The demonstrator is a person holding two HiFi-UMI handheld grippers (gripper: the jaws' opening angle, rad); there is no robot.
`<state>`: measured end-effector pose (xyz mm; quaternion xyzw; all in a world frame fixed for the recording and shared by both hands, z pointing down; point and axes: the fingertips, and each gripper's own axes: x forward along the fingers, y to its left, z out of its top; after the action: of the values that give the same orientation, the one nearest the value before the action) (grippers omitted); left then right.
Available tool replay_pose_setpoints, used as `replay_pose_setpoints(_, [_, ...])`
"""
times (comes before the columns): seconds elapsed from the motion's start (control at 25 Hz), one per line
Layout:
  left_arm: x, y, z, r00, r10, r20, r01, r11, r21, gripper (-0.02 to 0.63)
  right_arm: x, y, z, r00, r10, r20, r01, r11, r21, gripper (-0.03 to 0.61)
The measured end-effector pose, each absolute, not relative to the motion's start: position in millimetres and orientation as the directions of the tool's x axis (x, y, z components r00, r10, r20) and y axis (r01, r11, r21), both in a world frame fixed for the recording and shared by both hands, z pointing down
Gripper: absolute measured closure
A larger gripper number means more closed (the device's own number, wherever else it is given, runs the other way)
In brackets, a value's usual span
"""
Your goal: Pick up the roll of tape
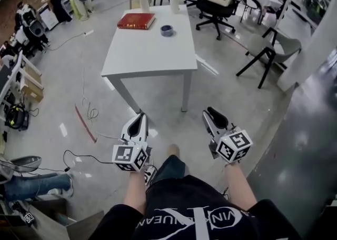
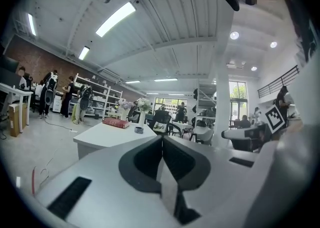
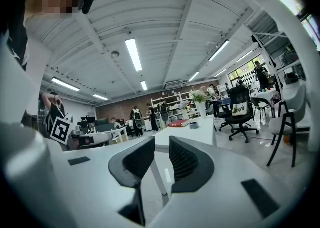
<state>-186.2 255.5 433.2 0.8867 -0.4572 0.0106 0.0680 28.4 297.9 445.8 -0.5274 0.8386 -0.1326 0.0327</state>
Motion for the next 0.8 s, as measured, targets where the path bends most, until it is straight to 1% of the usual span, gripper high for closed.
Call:
replay_pose_setpoints(0.52, [-169.2, 129.4, 433.7, 0.614, -0.782, 0.110, -0.788, -0.601, 0.133, 0.609, 41.4, 186.2, 448.7, -0.416, -0.902, 0.118, -0.883, 0.370, -0.288, 0.495])
replay_pose_setpoints(0.8, [-152.9, 65.7, 440.9, 0.657, -0.743, 0.125, -0.754, -0.643, 0.138, 0.609, 52.1, 133.5, 457.5, -0.377, -0.916, 0.137, -0.895, 0.321, -0.311, 0.495])
